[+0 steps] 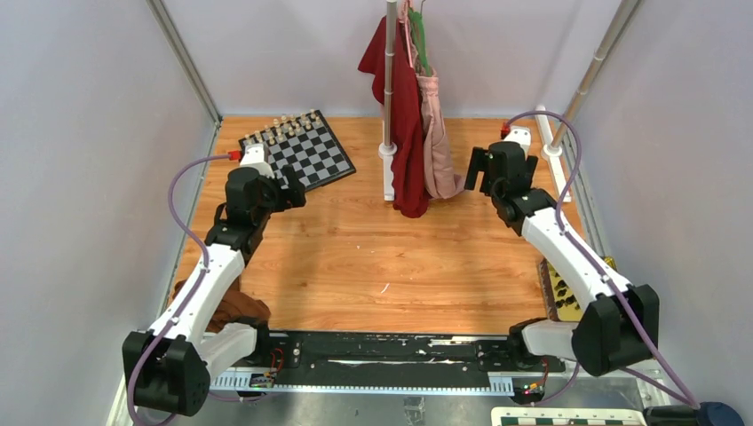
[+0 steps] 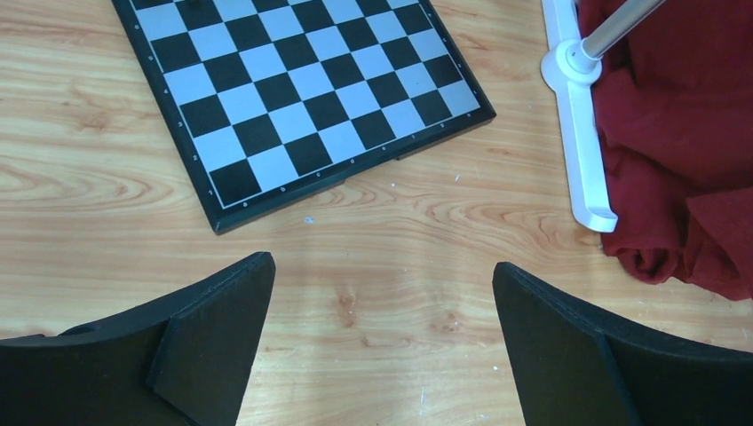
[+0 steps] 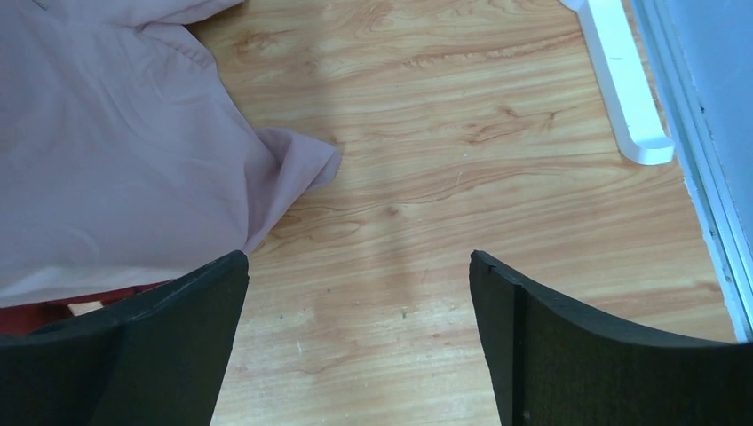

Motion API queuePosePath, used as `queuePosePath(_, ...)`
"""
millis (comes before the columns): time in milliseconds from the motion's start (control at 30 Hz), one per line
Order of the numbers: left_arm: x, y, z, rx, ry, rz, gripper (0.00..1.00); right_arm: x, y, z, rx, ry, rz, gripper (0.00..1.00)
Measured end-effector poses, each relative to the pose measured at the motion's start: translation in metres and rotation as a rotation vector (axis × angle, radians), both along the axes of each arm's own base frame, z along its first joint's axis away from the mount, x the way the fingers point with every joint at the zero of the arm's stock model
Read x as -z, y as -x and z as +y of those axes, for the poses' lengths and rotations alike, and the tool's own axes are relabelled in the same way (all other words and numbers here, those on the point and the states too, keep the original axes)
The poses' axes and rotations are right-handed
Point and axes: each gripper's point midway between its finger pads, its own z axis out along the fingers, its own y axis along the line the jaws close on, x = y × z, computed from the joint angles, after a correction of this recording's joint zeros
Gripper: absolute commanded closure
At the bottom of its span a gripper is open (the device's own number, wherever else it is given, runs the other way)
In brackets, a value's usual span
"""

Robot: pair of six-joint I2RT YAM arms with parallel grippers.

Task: Set up the chess pieces on the board
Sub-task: Move the chessboard to the center of the board.

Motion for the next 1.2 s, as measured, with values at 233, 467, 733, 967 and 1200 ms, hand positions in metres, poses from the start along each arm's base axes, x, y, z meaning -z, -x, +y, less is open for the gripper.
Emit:
queuePosePath(233, -0.016, 0.005, 0.008, -0.053, -0.001, -0.026, 0.00, -0.053, 0.043, 0.002, -0.025, -0.140, -0.169, 0.24)
queuePosePath(467, -0.036, 0.012, 0.024, -0.144, 0.005, -0.074, 0.00, -0.084, 0.093, 0.036, -0.244, -0.325, -0.325, 0.28)
queuePosePath(733, -0.025, 0.020, 0.032, -0.219, 0.030, -0.015, 0.00, -0.049, 0.134, 0.137, -0.591, -0.340, -0.136, 0.30)
queuePosePath(967, -0.024, 0.037, 0.038, -0.279, 0.068, 0.033, 0.00, -0.032, 0.181, 0.246, -0.861, -0.285, 0.038, 0.32)
queuePosePath(1200, -0.034, 0.067, 0.052, -0.367, 0.116, 0.013, 0.00, -0.007, 0.200, 0.308, -0.901, -0.370, 0.118, 0.34)
